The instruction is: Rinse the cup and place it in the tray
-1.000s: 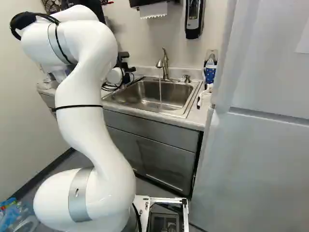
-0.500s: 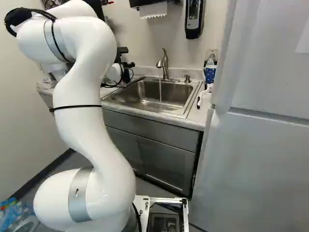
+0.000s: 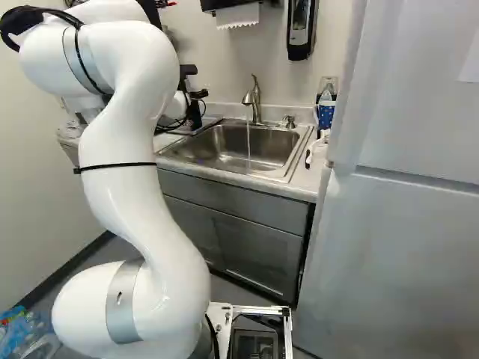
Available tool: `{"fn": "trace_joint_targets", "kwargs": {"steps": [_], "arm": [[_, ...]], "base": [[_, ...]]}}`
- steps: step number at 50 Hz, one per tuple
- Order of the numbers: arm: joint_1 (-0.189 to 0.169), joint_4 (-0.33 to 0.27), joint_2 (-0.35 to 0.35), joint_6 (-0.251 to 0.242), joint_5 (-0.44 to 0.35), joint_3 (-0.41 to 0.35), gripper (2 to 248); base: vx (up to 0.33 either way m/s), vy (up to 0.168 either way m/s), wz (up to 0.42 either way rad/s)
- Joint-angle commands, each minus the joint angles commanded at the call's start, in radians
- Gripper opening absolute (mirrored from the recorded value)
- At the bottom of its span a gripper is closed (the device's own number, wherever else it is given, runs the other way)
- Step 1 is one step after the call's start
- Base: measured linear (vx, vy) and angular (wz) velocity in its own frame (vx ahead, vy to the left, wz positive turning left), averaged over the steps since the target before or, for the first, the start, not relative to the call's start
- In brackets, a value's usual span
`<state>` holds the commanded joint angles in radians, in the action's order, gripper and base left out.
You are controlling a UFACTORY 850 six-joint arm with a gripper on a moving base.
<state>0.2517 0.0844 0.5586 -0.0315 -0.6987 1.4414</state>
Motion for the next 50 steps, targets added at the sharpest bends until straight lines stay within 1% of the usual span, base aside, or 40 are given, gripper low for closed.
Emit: {"fn": "trace_joint_targets", "kwargs": {"steps": [13,50], "arm": [[-0.014,0.000,-0.020,0.000,0.000,0.003,247],[-0.094,0.000,-0.110,0.000,0.000,-0.032,247]], "base": [[0.000,0.000,0.000],[0.000,0.000,0.000]]}}
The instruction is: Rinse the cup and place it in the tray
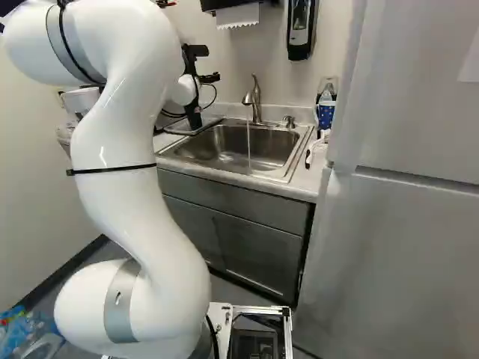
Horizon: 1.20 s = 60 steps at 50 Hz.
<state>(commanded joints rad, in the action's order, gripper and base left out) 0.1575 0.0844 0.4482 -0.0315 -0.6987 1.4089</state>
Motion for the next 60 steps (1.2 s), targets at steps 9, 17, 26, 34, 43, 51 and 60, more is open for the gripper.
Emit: {"fn": "trace_joint_targets", "kwargs": {"steps": [9,17,26,34,43,51,60], "arm": [[-0.020,0.000,-0.022,0.000,0.000,-0.008,247],[-0.039,0.000,-0.037,0.000,0.000,-0.010,247],[-0.060,0.000,-0.052,0.000,0.006,-0.009,247],[-0.079,0.000,-0.062,0.000,0.023,-0.004,247],[-0.100,0.000,-0.072,0.000,0.057,0.003,247],[-0.119,0.000,-0.080,0.000,0.094,0.011,247],[-0.141,0.000,-0.089,0.000,0.135,0.018,247]], "base": [[0.000,0.000,0.000],[0.000,0.000,0.000],[0.000,0.000,0.000],[0.000,0.000,0.000],[0.000,0.000,0.000],[0.000,0.000,0.000],[0.000,0.000,0.000]]}}
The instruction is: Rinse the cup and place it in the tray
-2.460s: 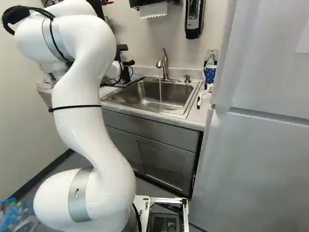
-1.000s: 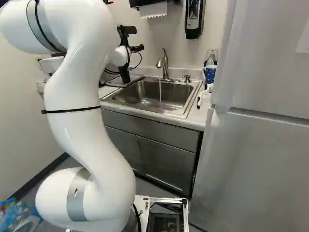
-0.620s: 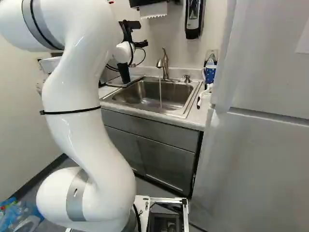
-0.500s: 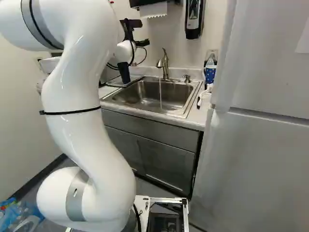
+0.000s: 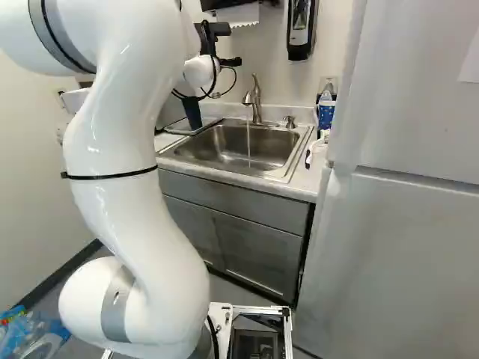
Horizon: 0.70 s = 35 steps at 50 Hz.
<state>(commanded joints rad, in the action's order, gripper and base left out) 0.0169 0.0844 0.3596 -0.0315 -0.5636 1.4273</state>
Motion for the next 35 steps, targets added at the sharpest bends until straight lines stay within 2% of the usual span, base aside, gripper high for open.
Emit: {"fn": "trace_joint_targets", "kwargs": {"steps": [22,35], "arm": [[-0.049,0.000,-0.032,0.000,0.099,-0.019,247],[-0.052,0.000,-0.032,0.000,0.129,-0.019,247]], "base": [[0.000,0.000,0.000],[0.000,0.000,0.000]]}}
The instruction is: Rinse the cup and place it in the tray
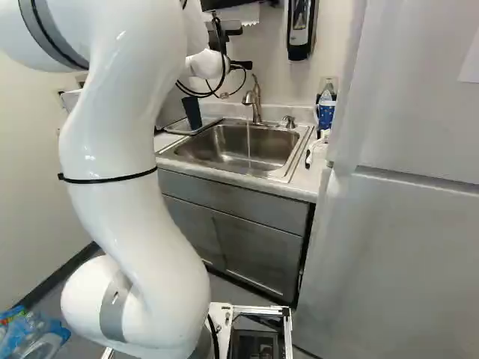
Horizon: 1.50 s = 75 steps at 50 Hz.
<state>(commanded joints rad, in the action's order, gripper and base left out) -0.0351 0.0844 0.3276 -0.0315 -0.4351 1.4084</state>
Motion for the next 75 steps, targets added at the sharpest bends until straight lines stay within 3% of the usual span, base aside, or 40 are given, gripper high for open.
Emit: {"fn": "trace_joint_targets", "kwargs": {"steps": [26,56,75], "arm": [[-0.032,0.000,0.068,0.000,0.000,0.079,247],[-0.028,0.000,0.076,0.000,0.068,0.089,247],[-0.019,0.000,0.075,0.000,0.069,0.088,247]], "base": [[0.000,0.000,0.000],[0.000,0.000,0.000],[0.000,0.000,0.000]]}}
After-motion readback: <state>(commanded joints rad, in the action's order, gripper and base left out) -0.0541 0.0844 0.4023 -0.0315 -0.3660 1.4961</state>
